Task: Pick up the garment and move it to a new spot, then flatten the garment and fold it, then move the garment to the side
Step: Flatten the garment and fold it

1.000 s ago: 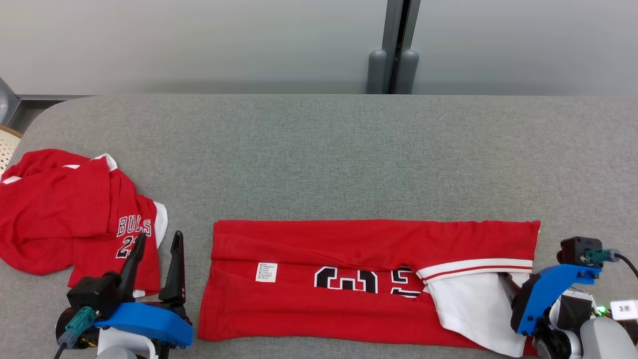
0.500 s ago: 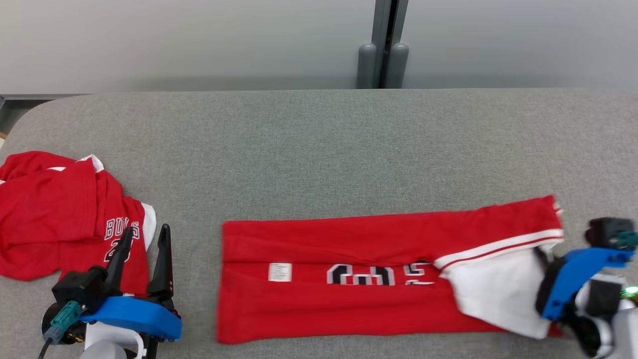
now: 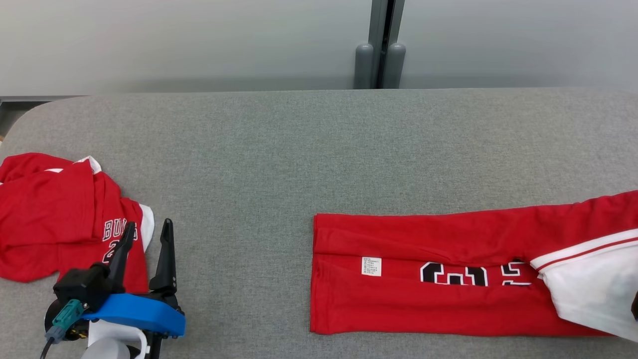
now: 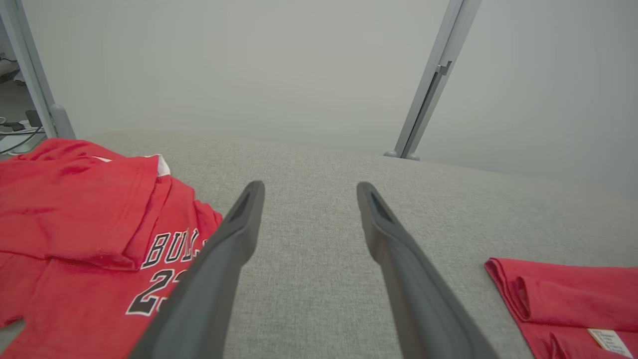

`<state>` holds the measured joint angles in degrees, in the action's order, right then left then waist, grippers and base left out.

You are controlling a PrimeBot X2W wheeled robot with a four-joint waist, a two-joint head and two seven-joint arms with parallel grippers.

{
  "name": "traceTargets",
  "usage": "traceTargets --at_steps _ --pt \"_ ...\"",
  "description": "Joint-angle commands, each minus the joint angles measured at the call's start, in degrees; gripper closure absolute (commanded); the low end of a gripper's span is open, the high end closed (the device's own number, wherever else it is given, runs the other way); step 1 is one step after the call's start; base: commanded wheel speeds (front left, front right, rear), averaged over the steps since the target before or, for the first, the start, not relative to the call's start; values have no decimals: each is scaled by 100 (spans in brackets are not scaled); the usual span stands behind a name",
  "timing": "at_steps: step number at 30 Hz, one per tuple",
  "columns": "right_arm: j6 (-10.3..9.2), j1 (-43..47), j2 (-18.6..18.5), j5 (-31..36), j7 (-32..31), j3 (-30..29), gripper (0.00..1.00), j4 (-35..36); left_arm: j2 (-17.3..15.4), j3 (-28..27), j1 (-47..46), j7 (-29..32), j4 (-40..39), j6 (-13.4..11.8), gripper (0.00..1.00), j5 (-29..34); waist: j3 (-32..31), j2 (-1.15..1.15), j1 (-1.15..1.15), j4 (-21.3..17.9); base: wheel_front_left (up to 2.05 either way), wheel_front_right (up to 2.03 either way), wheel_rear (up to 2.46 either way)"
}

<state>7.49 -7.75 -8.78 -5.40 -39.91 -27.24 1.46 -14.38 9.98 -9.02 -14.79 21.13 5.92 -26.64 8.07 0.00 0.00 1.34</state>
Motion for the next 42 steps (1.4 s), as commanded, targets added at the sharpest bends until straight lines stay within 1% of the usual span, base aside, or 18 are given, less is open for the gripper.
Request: traceTargets --at_steps 1,8,13,16,20,22,26,27,28,31,32,33,36,42 --pt "1 96 61 42 -58 9 100 142 -19 -2 14 -17 -27 -14 0 -2 -1 0 0 14 0 0 0" --pt "1 224 405 -213 -281 674 100 520 -7 35 44 -22 -91 -55 0 2 -36 0 0 76 0 0 0" --pt "1 168 548 -366 -269 1525 100 462 -39 53 60 -11 -111 -57 0 -24 -58 0 0 121 0 0 0" --pt "1 30 581 -714 -139 2055 100 248 -24 81 38 -14 -103 -52 0 -32 -54 0 0 161 0 0 0" --pt "2 -215 590 -1377 214 2712 100 -310 2 124 -24 -15 -82 -41 0 -45 -25 0 0 236 0 0 0" --pt "2 -382 592 -1579 382 3052 100 -590 7 164 -62 -12 -50 -28 0 -42 -25 0 0 296 0 0 0" --pt "2 -759 589 -1705 624 3704 100 -1144 7 230 -125 -16 22 5 0 -57 -21 0 0 412 0 0 0" --pt "2 -759 589 -1705 624 3704 100 -1144 7 230 -125 -16 22 5 0 -57 -21 0 0 412 0 0 0" --pt "2 -958 589 -1786 699 3994 100 -1414 6 259 -153 -18 46 17 0 -56 -15 0 0 465 0 0 0" --pt "2 -1196 585 -1786 825 4226 100 -1795 14 298 -181 -21 82 26 0 -62 -15 0 0 543 0 0 0" --pt "2 -1196 585 -1786 825 4226 100 -1795 14 298 -181 -21 82 26 0 -62 -15 0 0 543 0 0 0" --pt "2 -1318 585 -1852 892 4336 100 -2055 20 316 -187 -24 103 35 0 -68 -16 0 0 578 0 0 0" --pt "2 -1477 586 -1921 971 4441 100 -2378 27 344 -192 -28 121 41 0 -67 -17 0 0 620 0 0 0" --pt "2 -1613 587 -2031 1097 4556 100 -2757 42 332 -209 -31 127 34 0 -85 11 0 0 654 0 0 0"
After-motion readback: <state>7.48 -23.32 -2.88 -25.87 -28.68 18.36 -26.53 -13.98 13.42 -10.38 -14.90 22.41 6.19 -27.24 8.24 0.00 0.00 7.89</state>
